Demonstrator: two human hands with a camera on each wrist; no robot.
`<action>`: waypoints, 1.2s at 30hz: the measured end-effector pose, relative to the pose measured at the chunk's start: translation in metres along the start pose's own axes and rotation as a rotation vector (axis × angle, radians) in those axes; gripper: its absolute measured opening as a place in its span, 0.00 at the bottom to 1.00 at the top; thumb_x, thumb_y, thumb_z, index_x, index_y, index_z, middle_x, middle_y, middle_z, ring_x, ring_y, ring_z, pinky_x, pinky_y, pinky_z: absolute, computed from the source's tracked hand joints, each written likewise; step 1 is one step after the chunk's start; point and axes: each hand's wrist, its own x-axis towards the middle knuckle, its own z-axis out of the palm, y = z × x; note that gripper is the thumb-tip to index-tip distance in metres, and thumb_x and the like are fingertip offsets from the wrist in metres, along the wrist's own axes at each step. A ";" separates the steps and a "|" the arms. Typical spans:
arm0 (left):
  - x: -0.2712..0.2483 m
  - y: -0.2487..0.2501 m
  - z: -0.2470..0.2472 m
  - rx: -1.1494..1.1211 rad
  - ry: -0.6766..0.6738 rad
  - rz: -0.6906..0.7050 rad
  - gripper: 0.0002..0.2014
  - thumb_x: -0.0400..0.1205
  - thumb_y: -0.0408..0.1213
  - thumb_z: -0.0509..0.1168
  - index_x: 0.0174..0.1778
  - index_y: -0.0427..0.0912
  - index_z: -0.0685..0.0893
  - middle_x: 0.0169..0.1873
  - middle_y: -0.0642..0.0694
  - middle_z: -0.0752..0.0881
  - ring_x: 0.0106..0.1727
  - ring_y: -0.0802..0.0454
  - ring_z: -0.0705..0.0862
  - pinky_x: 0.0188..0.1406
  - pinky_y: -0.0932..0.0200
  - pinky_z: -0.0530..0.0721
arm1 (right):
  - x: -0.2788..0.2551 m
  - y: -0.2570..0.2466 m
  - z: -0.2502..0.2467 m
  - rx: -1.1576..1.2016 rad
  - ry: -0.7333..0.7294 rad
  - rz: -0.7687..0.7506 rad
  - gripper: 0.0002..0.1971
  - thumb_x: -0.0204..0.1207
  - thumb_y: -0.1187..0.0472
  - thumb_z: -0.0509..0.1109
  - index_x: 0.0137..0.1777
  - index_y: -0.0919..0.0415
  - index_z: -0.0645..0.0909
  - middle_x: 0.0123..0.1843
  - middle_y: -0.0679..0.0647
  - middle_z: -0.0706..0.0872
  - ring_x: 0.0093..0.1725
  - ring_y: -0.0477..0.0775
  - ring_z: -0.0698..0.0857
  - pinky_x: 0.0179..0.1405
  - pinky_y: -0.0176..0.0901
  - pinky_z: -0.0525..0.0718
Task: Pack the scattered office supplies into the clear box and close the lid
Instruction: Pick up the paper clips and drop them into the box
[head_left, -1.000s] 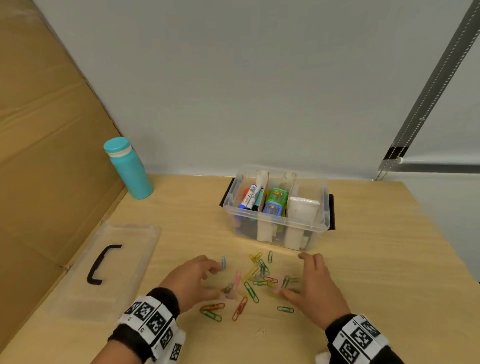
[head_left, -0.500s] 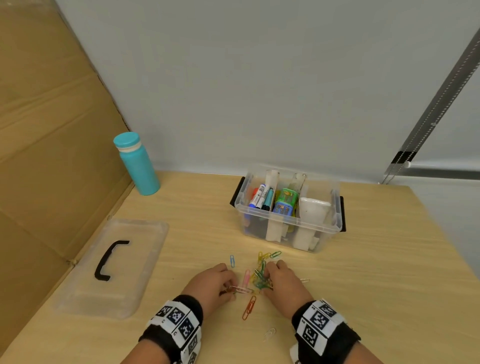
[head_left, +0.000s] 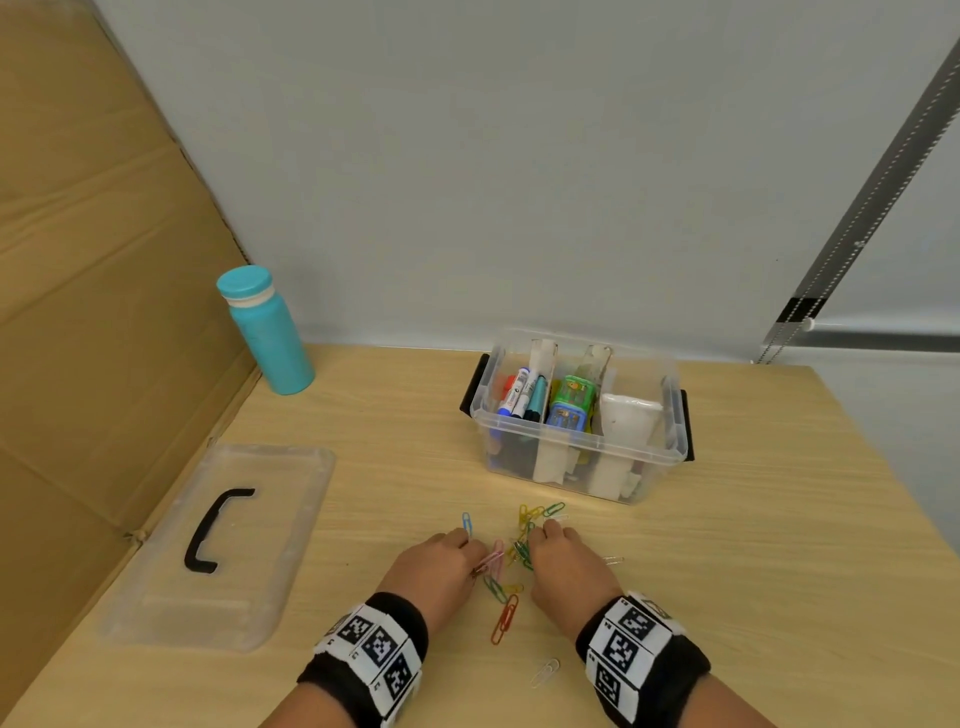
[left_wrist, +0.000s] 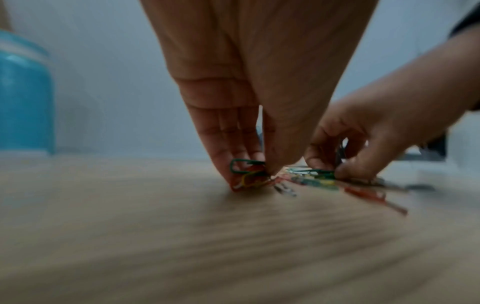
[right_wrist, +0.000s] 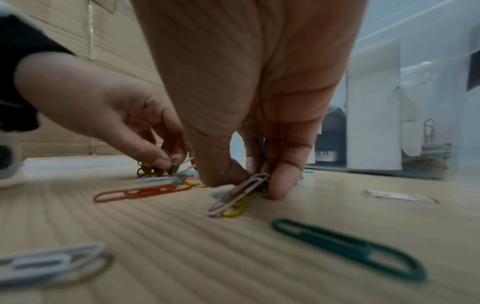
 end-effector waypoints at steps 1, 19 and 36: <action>-0.001 -0.004 0.003 -0.132 0.037 -0.022 0.18 0.85 0.37 0.54 0.72 0.49 0.73 0.62 0.48 0.78 0.60 0.48 0.80 0.57 0.55 0.80 | 0.001 0.002 -0.001 0.031 0.000 0.009 0.22 0.77 0.72 0.57 0.71 0.64 0.68 0.68 0.61 0.74 0.66 0.59 0.74 0.62 0.47 0.79; 0.000 -0.018 -0.006 -1.971 -0.032 -0.427 0.14 0.74 0.21 0.43 0.34 0.39 0.70 0.28 0.45 0.74 0.22 0.54 0.69 0.17 0.63 0.67 | -0.021 0.046 -0.017 2.199 -0.209 0.394 0.11 0.80 0.57 0.60 0.39 0.61 0.75 0.30 0.54 0.71 0.30 0.51 0.78 0.23 0.37 0.83; 0.001 -0.004 0.005 -0.359 0.007 -0.169 0.09 0.81 0.41 0.64 0.54 0.44 0.80 0.53 0.49 0.79 0.51 0.50 0.82 0.56 0.58 0.81 | -0.007 0.009 -0.002 0.087 -0.132 0.105 0.13 0.83 0.66 0.50 0.64 0.65 0.69 0.59 0.60 0.83 0.54 0.61 0.85 0.40 0.43 0.72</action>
